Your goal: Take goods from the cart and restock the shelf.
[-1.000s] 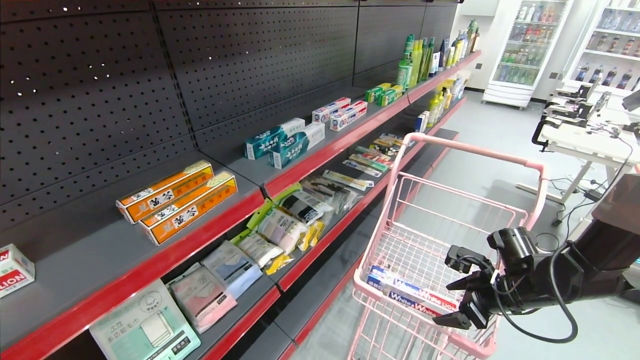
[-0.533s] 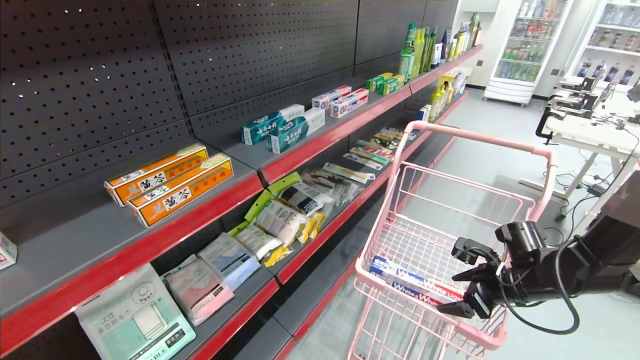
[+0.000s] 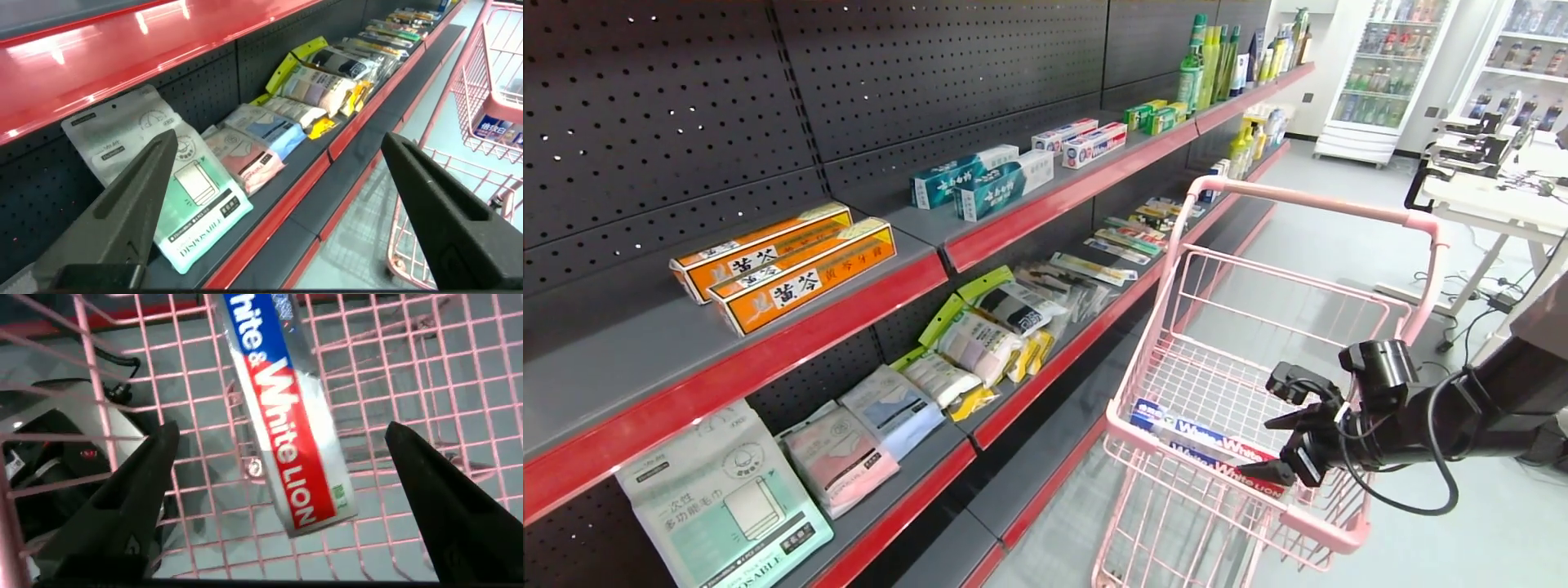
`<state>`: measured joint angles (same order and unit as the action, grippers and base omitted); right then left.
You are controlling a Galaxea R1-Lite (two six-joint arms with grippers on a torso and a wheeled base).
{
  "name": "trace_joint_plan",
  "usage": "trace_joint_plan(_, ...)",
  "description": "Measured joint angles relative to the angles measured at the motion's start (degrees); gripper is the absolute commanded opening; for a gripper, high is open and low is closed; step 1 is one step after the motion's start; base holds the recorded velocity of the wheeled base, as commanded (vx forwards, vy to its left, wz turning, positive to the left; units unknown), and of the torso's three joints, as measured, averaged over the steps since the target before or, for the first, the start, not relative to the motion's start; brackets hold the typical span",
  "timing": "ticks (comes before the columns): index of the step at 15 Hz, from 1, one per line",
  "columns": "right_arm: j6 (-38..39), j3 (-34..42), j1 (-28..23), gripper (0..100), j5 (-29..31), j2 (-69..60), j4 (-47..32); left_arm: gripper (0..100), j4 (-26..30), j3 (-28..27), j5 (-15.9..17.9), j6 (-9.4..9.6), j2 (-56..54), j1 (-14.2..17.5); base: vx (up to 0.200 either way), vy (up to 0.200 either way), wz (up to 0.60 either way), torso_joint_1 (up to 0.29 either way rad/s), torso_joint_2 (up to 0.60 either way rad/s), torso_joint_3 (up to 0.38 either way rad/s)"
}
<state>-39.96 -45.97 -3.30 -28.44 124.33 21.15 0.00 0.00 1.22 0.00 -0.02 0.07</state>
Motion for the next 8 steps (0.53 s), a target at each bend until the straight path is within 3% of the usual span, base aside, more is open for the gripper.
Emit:
trace_joint_plan(4,-0.62,-6.80,-0.44,100,-5.06,3.34,-0.79,100,0.00,0.00,0.00,0.00,0.00,0.00,0.000,0.000,0.00,0.000,0.00,0.000)
trace_joint_plan(8,-4.73,-13.62,-0.55,100,-8.70,7.29,-9.94,100,0.00,0.00,0.00,0.00,0.00,0.00,0.000,0.000,0.00,0.000,0.00,0.000)
